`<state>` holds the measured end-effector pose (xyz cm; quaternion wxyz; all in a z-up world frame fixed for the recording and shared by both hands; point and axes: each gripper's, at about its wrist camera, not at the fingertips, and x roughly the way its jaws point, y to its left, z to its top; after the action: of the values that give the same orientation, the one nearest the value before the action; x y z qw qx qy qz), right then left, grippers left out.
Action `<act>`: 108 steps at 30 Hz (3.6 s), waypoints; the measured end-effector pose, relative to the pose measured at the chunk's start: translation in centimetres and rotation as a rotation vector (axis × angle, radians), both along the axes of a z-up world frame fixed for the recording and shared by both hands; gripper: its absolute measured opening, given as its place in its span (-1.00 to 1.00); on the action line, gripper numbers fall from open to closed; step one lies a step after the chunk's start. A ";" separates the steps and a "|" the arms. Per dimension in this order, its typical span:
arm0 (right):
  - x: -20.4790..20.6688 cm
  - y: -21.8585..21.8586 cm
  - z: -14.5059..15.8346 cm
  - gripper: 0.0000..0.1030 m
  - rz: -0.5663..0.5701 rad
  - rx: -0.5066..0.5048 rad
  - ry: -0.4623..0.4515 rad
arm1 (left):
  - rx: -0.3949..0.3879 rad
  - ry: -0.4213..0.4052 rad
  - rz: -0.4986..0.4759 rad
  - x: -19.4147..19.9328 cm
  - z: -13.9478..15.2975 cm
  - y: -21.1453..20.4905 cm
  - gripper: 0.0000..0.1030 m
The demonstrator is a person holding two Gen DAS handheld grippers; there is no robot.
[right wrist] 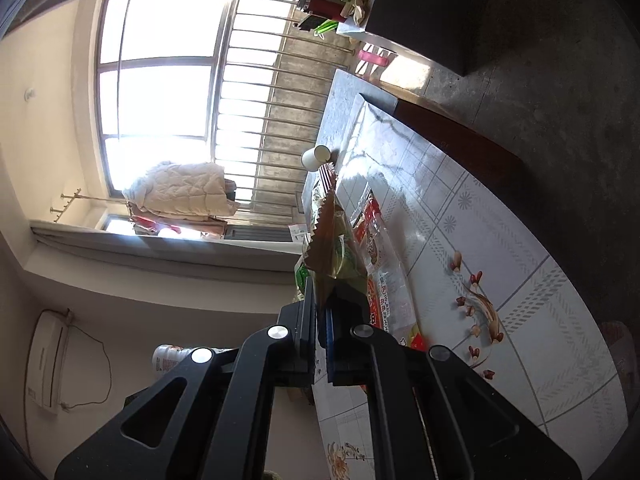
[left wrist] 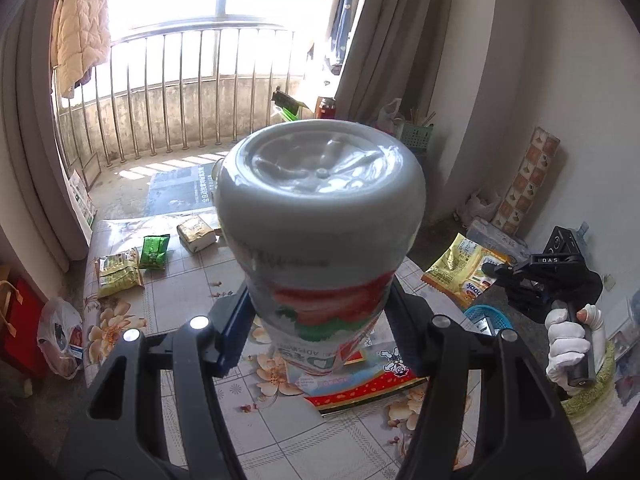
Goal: Collect trash
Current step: 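Carry the bottle and wrapper over the blue wastebasket with both tools, then open both tools to drop the bottle and wrapper into the wastebasket, then move both open tools back over the large red-and-white snack bag, then grasp the snack bag edge with the left tool while the right tool grasps its other end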
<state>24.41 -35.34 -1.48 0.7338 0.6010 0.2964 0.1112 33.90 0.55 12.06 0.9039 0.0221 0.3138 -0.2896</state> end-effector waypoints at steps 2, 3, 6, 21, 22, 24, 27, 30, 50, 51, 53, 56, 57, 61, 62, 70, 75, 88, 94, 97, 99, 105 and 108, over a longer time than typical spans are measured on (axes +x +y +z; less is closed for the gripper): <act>-2.5 -1.6 0.7 -0.92 -0.040 -0.019 -0.012 | -0.027 0.004 -0.051 -1.0 0.3 -1.8 0.13; -3.8 -2.4 1.0 -0.92 -0.064 -0.031 -0.016 | -0.039 0.011 -0.080 -1.4 0.4 -2.9 0.13; -8.1 -5.5 1.3 -0.92 -0.153 -0.063 -0.012 | -0.043 0.020 -0.171 -3.0 0.3 -7.0 0.13; -25.1 -19.1 -7.0 -0.92 -0.506 -0.027 0.211 | 0.077 0.293 -0.516 -7.5 -8.8 -34.9 0.13; -25.5 -19.6 -7.9 -0.92 -0.515 -0.014 0.225 | 0.104 0.320 -0.524 -7.6 -10.1 -36.9 0.13; -26.1 -20.4 -9.5 -0.92 -0.529 0.012 0.245 | 0.154 0.358 -0.530 -7.7 -12.5 -40.4 0.13; -26.8 -21.5 -11.4 -0.92 -0.551 0.042 0.270 | 0.226 0.419 -0.546 -7.5 -15.8 -45.2 0.13; -27.4 -22.7 -13.0 -0.92 -0.578 0.052 0.285 | 0.286 0.459 -0.556 -7.7 -18.5 -49.7 0.14; -23.6 -25.9 -19.4 -0.92 -0.532 -0.023 0.446 | 0.233 0.468 -0.414 -5.8 -17.2 -45.1 0.59; -22.8 -25.9 -19.3 -0.92 -0.511 -0.041 0.450 | 0.214 0.457 -0.413 -6.0 -16.1 -43.6 0.59; -20.7 -26.2 -19.2 -0.92 -0.467 -0.105 0.476 | 0.173 0.423 -0.400 -6.3 -14.0 -40.6 0.59; -17.1 -26.4 -19.6 -0.91 -0.392 -0.264 0.549 | 0.106 0.392 -0.339 -7.0 -11.4 -34.9 0.60; -15.8 -26.4 -20.1 -0.90 -0.362 -0.325 0.576 | 0.080 0.394 -0.317 -7.3 -10.8 -32.9 0.60; -11.8 -25.8 -24.7 -0.39 -0.216 -0.466 0.690 | 0.015 0.392 -0.209 -8.4 -9.4 -25.6 0.60; -11.4 -25.5 -26.0 -0.36 -0.192 -0.474 0.715 | 0.008 0.387 -0.190 -8.7 -9.2 -24.0 0.60; -14.2 -24.7 -27.5 -0.34 -0.230 -0.459 0.769 | 0.018 0.336 -0.021 -10.6 -8.4 -15.0 0.60; -18.7 -23.2 -24.6 -0.21 -0.288 -0.422 0.705 | -0.040 0.342 0.044 -10.8 -9.2 -12.3 0.60; -23.2 -17.1 -15.3 -0.03 -0.270 -0.391 0.554 | -0.043 0.368 0.188 -9.3 -11.1 -7.4 0.60; -16.2 -12.8 -6.2 0.02 -0.136 -0.453 0.291 | -0.062 0.381 0.295 -8.5 -12.2 -4.2 0.60; -11.3 -8.4 -3.5 0.03 0.019 -0.439 0.184 | -0.082 0.374 0.337 -7.0 -12.5 -2.7 0.60; -7.6 -5.0 -2.4 0.03 0.133 -0.426 0.134 | -0.085 0.363 0.359 -5.4 -12.7 -2.0 0.59; 2.3 3.5 -2.6 0.03 0.314 -0.475 0.139 | -0.067 0.431 0.379 1.2 -14.6 -1.9 0.34; 6.4 6.3 -3.8 0.03 0.355 -0.515 0.190 | -0.055 0.450 0.388 3.7 -15.6 -2.0 0.25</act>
<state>30.79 -29.01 -5.27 0.7999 0.3423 0.4823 0.1022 37.64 -1.46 -3.56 0.8503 -0.1277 0.4968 -0.1176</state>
